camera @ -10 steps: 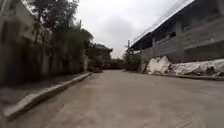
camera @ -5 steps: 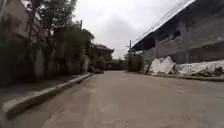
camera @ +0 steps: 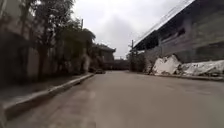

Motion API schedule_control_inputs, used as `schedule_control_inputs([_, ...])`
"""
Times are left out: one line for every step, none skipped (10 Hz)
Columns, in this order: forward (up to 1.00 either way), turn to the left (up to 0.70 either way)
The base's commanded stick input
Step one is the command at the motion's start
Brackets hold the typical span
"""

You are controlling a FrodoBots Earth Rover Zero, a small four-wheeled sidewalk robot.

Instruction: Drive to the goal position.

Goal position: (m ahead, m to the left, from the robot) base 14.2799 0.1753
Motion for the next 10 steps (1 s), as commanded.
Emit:
schedule_control_inputs([0.85,0.0])
schedule_control_inputs([0.85,0.0])
schedule_control_inputs([0.85,-0.02])
schedule_control_inputs([0.85,-0.22])
schedule_control_inputs([0.85,-0.34])
schedule_control_inputs([0.85,-0.23])
schedule_control_inputs([0.85,0.0])
schedule_control_inputs([0.85,0.0])
schedule_control_inputs([0.85,0.0])
schedule_control_inputs([0.85,0.0])
